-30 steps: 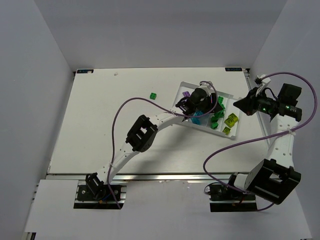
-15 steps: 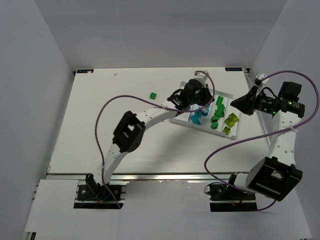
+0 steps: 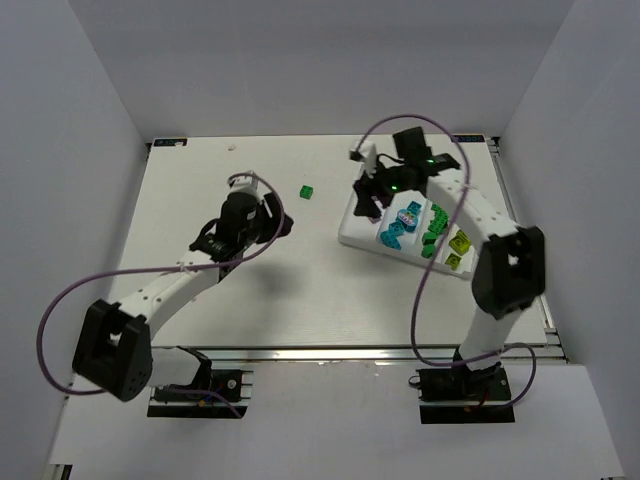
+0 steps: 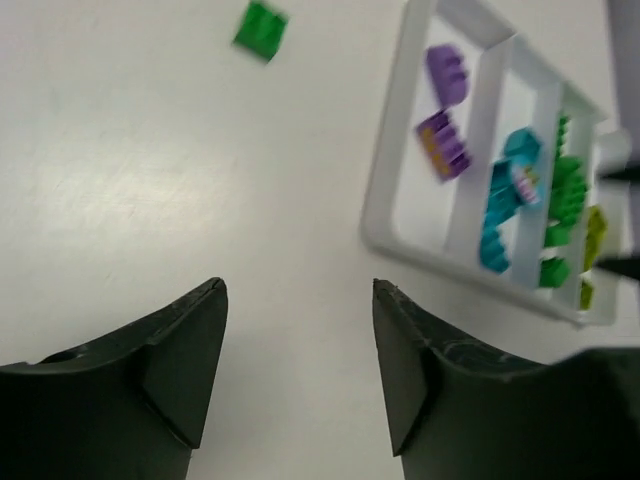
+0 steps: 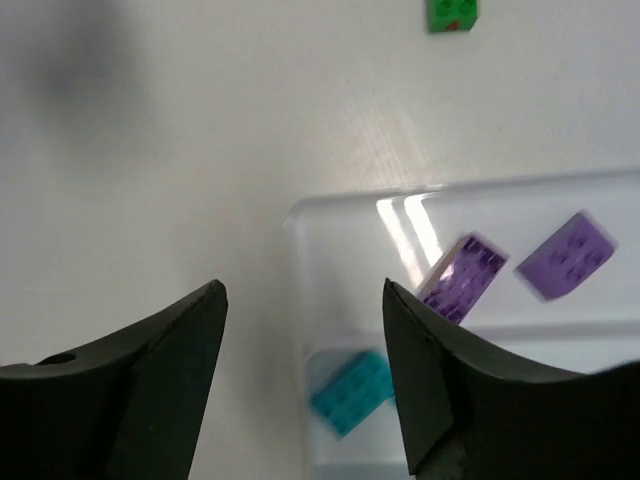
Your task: Sort the legos into containers by color
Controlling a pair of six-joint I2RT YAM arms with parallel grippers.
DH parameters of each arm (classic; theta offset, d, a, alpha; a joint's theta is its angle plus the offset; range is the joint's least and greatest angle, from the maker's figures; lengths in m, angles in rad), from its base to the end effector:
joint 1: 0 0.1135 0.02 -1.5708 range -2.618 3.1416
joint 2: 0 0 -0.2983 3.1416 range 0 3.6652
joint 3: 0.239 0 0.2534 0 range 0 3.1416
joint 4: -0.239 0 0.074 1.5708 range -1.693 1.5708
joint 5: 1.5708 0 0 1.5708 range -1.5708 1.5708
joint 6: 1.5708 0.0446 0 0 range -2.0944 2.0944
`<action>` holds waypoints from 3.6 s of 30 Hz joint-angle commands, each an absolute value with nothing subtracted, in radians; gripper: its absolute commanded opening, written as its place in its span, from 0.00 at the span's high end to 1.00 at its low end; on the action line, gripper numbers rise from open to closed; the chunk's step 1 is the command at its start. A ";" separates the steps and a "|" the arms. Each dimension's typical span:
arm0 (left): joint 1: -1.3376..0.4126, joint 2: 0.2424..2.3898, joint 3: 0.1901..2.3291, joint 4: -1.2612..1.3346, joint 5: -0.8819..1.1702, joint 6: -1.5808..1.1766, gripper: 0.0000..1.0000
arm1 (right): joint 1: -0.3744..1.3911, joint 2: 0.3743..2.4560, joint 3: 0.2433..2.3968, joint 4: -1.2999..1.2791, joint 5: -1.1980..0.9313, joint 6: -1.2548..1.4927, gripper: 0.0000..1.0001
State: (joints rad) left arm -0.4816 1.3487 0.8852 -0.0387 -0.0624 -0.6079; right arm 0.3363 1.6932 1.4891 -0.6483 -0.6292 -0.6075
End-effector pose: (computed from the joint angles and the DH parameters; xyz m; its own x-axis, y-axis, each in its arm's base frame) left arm 0.2718 -0.1389 0.2910 -0.5865 -0.3366 -0.7366 0.0961 0.8742 -0.4760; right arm 0.3520 0.1509 0.3356 -0.2225 -0.5667 -0.7933 -0.9249 0.3799 -0.0119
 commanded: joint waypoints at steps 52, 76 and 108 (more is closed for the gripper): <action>-0.448 0.853 0.615 -0.358 -0.221 -0.762 0.26 | 0.465 2.138 2.137 -0.424 -0.802 -0.422 1.00; -0.446 0.730 0.512 -0.276 -0.158 -0.834 0.26 | -0.077 1.756 1.374 -0.405 -0.379 -0.361 0.92; -0.446 0.635 0.522 -0.319 -0.175 -0.867 0.08 | -0.095 1.507 1.346 -0.427 -0.560 -0.477 0.11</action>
State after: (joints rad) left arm -0.4534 0.6540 0.4816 -0.3359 -0.1761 -0.8772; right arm -0.0917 1.6581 1.4315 -0.4377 -0.4580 -0.4290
